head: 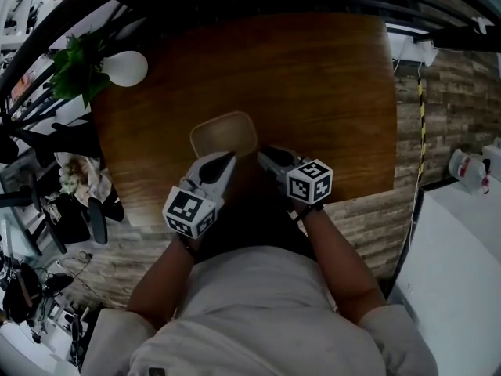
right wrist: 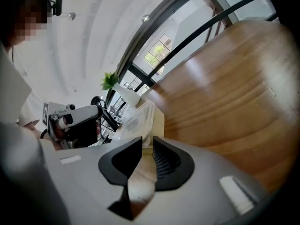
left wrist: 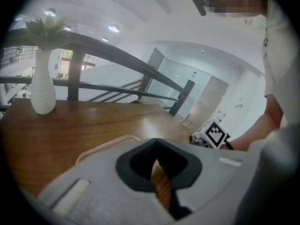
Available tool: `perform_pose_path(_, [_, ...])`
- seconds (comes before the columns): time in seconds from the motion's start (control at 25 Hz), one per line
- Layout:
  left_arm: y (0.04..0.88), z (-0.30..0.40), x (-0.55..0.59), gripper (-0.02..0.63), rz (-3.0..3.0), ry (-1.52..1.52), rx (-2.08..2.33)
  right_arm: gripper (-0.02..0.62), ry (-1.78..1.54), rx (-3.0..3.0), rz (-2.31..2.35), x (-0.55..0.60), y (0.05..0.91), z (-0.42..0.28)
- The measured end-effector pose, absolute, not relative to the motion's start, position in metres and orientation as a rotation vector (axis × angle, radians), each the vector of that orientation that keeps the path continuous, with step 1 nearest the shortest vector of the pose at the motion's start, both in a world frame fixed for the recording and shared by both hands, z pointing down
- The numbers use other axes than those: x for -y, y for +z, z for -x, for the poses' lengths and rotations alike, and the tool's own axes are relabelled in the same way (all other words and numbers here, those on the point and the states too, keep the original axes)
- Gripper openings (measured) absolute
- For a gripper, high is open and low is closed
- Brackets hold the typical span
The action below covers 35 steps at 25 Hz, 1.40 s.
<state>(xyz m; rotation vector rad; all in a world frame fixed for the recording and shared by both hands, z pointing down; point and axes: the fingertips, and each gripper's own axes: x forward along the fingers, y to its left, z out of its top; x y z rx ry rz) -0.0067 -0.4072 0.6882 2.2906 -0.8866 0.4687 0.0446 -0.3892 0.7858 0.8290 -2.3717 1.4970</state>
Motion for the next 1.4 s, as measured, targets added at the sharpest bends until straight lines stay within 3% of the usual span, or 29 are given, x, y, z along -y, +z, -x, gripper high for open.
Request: perform_pose_path(1.4, [0.694,0.015,0.401,0.003,-2.258,0.455,0.921,0.010,1.533,2.383,-0.823,0.387,0.782,-0.042])
